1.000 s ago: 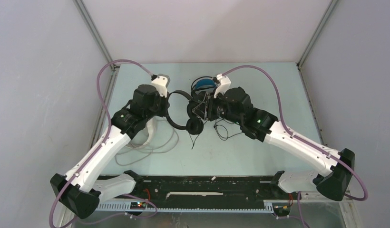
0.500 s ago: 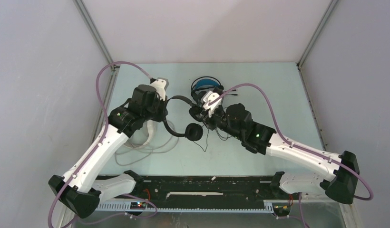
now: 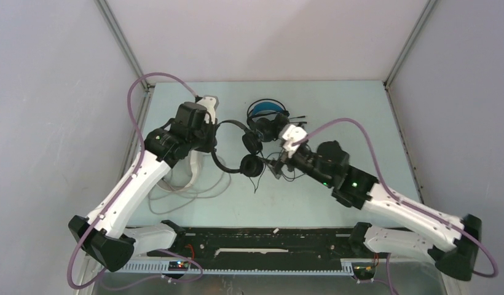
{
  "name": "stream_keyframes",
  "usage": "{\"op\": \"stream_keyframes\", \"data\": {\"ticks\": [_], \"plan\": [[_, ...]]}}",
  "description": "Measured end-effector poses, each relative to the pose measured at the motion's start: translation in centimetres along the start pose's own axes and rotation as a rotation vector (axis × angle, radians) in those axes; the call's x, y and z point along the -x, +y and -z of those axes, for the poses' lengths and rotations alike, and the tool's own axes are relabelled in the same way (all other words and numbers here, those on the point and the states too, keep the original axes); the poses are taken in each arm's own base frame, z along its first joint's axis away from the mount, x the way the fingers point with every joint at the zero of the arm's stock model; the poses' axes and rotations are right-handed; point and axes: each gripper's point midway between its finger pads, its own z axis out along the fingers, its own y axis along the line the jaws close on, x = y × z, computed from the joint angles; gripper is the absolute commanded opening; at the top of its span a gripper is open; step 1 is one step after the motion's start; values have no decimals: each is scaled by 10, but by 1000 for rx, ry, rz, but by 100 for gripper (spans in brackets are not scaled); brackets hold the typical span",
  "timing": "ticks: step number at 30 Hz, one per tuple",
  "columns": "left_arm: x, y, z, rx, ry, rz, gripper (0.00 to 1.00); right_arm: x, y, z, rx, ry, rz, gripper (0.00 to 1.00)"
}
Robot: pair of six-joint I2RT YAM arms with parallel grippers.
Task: Wrap the headphones
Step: Pick up the headphones from the center of the board.
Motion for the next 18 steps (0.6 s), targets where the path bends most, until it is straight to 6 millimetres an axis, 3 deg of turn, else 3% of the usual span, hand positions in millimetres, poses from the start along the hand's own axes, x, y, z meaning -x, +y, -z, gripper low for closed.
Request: {"op": "stream_keyframes", "data": {"ticks": [4, 7, 13, 18], "plan": [[13, -3, 0, -6, -35, 8, 0, 13, -12, 35, -25, -83, -35, 100], [13, -3, -1, -6, -34, 9, 0, 17, -15, 50, -45, -125, -76, 100], [16, -1, -4, -13, -34, 27, 0, 2, -14, 53, -63, -97, -158, 93], [34, 11, 0, -41, -97, 120, 0, -15, -10, 54, -71, -66, -226, 84]]}}
